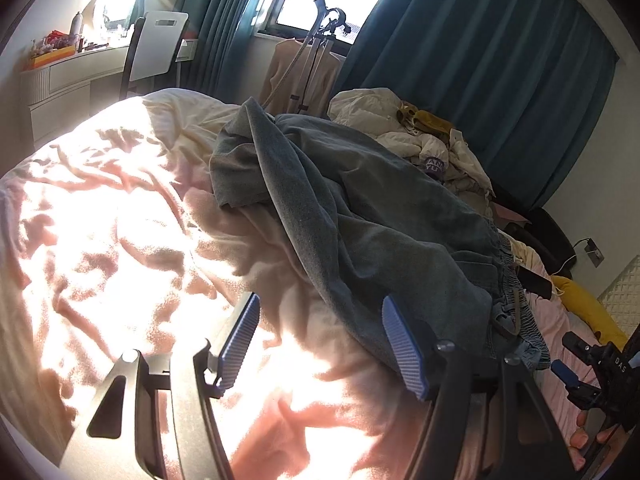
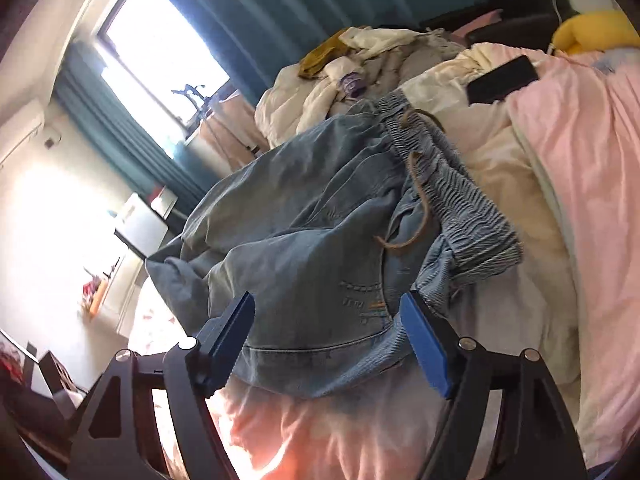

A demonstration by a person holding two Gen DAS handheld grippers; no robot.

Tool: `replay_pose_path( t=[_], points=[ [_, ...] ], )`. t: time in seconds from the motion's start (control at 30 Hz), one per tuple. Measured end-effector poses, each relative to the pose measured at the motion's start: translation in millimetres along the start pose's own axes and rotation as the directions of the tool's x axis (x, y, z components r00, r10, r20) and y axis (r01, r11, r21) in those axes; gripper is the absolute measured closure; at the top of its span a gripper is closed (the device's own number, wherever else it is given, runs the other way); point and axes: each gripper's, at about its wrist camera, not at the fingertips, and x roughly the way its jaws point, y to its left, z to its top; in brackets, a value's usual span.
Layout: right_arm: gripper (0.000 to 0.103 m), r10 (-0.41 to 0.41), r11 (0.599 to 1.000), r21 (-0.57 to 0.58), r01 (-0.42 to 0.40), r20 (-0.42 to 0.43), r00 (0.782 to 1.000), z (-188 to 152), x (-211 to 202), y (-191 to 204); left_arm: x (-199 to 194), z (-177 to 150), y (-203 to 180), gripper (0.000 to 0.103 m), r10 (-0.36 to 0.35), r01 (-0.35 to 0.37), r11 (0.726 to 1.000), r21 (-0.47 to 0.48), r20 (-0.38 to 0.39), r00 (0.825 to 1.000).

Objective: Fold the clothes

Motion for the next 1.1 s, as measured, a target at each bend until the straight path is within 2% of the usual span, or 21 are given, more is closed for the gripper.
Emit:
replay_pose_path(
  t=[0.1, 0.17, 0.3, 0.4, 0.47, 0.57, 0.63, 0.87, 0.93, 1.03, 1.1],
  points=[
    [0.027, -0.054, 0.986, 0.152, 0.062, -0.053, 0.997, 1.5, 11.3, -36.3, 0.7, 0.0, -0.6, 0.037, 0.005, -0.005, 1.000, -0.001, -0.001, 1.000],
    [0.027, -0.055, 0.956, 0.280, 0.082, -0.102, 0.993, -1.0, 21.4, -64.8, 1.3, 0.4, -0.9, 0.037, 0.007, -0.007, 1.000, 0.000, 0.000, 1.000],
    [0.027, 0.005, 0.894, 0.444, 0.058, -0.139, 0.990, -3.7, 41.5, -98.8, 6.6, 1.2, 0.5, 0.037, 0.003, -0.003, 1.000, -0.002, -0.010, 1.000],
    [0.034, -0.024, 0.896, 0.438, 0.077, -0.125, 0.992, 3.6, 48.6, -103.0, 14.3, 1.9, 1.5, 0.037, 0.002, -0.003, 1.000, -0.012, -0.031, 1.000],
    [0.059, -0.042, 0.896, 0.435, 0.089, -0.116, 0.992, 8.4, 53.3, -105.7, 18.1, 2.5, 2.6, 0.037, -0.003, 0.002, 1.000, -0.020, -0.040, 0.999],
    [0.076, -0.071, 0.896, 0.430, 0.108, -0.102, 0.992, 15.7, 60.5, -109.9, 20.8, 2.4, 4.0, 0.037, 0.011, -0.012, 1.000, -0.022, -0.047, 0.999],
    [0.080, -0.091, 0.899, 0.420, 0.120, -0.089, 0.992, 17.5, 57.4, -110.5, 21.1, 1.7, 4.4, 0.037, 0.029, -0.030, 0.999, -0.017, -0.048, 0.998],
    [0.088, -0.209, 0.851, 0.489, 0.190, -0.017, 0.978, 14.9, 24.3, -128.5, 18.9, 0.0, 9.7, 0.037, 0.066, -0.067, 0.998, -0.019, -0.041, 0.997],
    [0.089, -0.241, 0.839, 0.502, 0.211, -0.006, 0.971, 14.0, 17.2, -132.4, 19.0, -0.5, 11.2, 0.037, 0.074, -0.075, 0.997, -0.021, -0.043, 0.996],
    [0.087, -0.286, 0.860, 0.432, 0.271, -0.030, 0.958, 13.4, 15.6, -123.2, 20.0, -0.6, 12.4, 0.037, 0.086, -0.087, 0.996, -0.019, -0.050, 0.995],
    [0.079, -0.309, 0.868, 0.407, 0.286, -0.009, 0.951, 12.4, 8.1, -116.0, 20.7, -0.5, 11.6, 0.037, 0.090, -0.091, 0.996, -0.011, -0.057, 0.994]
  ],
)
